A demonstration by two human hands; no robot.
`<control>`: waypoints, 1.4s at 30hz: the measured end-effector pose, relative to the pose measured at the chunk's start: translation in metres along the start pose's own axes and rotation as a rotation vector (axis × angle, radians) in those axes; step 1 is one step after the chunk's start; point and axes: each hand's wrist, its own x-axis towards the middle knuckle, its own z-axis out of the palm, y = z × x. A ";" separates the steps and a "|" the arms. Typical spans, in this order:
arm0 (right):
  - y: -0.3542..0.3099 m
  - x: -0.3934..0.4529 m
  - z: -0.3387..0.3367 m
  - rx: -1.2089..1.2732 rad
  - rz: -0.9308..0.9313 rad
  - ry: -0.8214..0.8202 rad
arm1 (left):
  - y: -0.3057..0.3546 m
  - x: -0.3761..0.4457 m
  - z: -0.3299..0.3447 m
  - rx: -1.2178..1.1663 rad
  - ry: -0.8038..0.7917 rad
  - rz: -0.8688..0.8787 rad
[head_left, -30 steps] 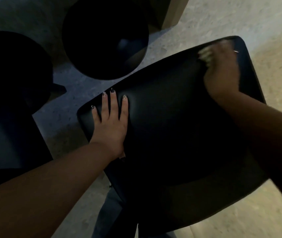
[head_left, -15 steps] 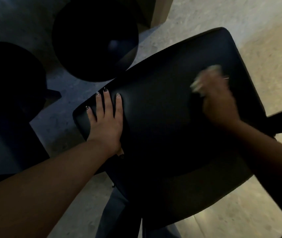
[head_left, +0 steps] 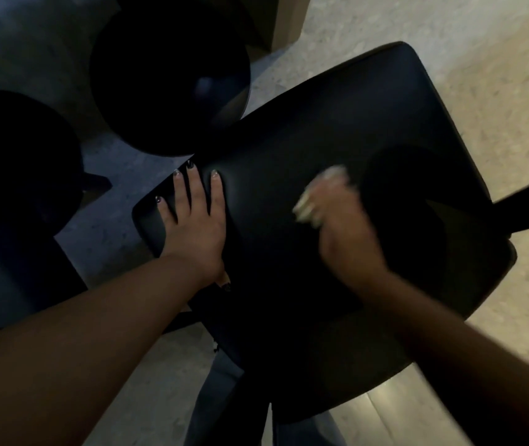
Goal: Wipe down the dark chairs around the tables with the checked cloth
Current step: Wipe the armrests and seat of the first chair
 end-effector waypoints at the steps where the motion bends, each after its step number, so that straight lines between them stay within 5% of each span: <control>1: 0.026 0.014 -0.010 -0.025 0.098 0.047 | 0.000 0.000 0.001 -0.009 0.006 0.003; 5: 0.084 0.045 -0.044 -0.095 0.438 0.052 | -0.001 0.002 0.002 -0.029 0.002 0.006; 8: 0.038 0.042 -0.020 -0.204 0.600 0.052 | -0.002 0.003 0.003 -0.031 0.022 0.013; 15: -0.081 -0.015 0.018 -0.074 0.239 -0.102 | -0.001 -0.001 0.000 -0.005 0.006 0.018; 19: -0.087 -0.004 -0.023 0.329 0.338 -0.223 | -0.005 -0.008 -0.013 0.039 -0.017 0.037; 22: -0.101 0.006 -0.072 0.830 0.668 -0.286 | -0.014 -0.018 -0.029 0.055 -0.052 0.067; 25: -0.113 0.014 -0.113 0.940 0.799 -0.180 | -0.023 -0.030 -0.047 0.006 -0.051 0.053; 28: -0.133 0.023 -0.163 1.098 0.885 -0.064 | -0.023 -0.052 -0.080 -0.316 0.015 -0.005; 32: -0.166 0.028 -0.236 1.313 0.938 -0.027 | 0.002 -0.115 -0.140 -1.043 0.125 -0.020; 37: -0.202 0.016 -0.320 1.455 0.858 -0.018 | 0.038 -0.209 -0.210 -1.666 0.074 -0.042; 42: -0.227 -0.006 -0.394 1.512 0.759 0.042 | 0.057 -0.299 -0.255 -1.753 0.179 0.118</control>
